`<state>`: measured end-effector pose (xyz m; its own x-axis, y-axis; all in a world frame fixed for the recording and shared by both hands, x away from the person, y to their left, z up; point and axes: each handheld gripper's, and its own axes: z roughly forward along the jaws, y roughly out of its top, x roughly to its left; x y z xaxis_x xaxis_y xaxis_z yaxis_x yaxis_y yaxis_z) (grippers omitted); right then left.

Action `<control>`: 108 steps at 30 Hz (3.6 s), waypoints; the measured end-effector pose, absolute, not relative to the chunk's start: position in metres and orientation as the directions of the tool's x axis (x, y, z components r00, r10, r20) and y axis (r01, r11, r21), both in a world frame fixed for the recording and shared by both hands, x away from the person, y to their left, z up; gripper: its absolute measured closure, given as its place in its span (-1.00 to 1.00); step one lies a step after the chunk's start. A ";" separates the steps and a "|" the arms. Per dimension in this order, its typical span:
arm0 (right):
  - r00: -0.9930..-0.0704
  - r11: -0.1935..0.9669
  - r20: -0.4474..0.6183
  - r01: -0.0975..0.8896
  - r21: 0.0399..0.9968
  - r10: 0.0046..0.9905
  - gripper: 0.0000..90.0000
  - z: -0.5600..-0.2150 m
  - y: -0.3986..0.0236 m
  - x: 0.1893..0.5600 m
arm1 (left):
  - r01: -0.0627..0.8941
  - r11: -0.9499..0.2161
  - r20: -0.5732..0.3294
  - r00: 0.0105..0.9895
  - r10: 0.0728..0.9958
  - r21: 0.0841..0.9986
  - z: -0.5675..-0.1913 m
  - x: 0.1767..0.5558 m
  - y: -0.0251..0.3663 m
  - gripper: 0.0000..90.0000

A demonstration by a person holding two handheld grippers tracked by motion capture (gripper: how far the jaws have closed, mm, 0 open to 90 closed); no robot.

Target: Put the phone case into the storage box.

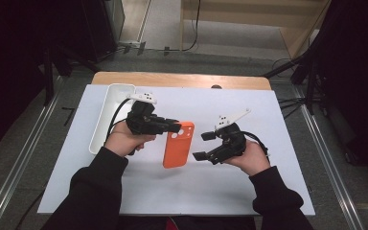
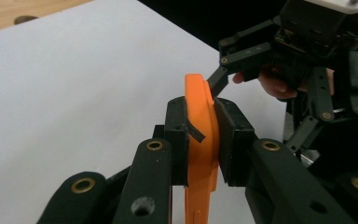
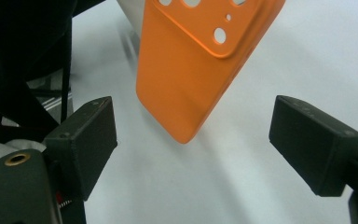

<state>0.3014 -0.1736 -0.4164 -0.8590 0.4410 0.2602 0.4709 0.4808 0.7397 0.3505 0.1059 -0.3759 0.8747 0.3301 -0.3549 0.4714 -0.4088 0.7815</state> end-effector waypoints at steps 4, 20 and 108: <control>-0.869 0.503 0.249 0.458 0.733 0.427 -0.69 -0.415 -0.175 0.302 | 0.468 -0.416 -0.364 0.880 0.306 0.780 -0.377 0.350 0.106 0.69; -0.895 0.517 0.290 0.435 0.737 0.339 -0.68 -0.410 -0.178 0.308 | 0.442 -0.469 -0.379 0.897 0.227 0.765 -0.381 0.345 0.104 0.69; -0.900 0.566 0.417 0.411 0.714 0.127 0.66 -0.401 -0.167 0.329 | 0.393 -0.500 -0.402 0.911 0.096 0.772 -0.383 0.341 0.091 0.03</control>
<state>0.3293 -0.1671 -0.4012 -0.8999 0.1271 0.4171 0.4111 0.5664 0.7143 0.3405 0.0905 -0.3826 0.9106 0.0963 -0.4018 0.3933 -0.5001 0.7715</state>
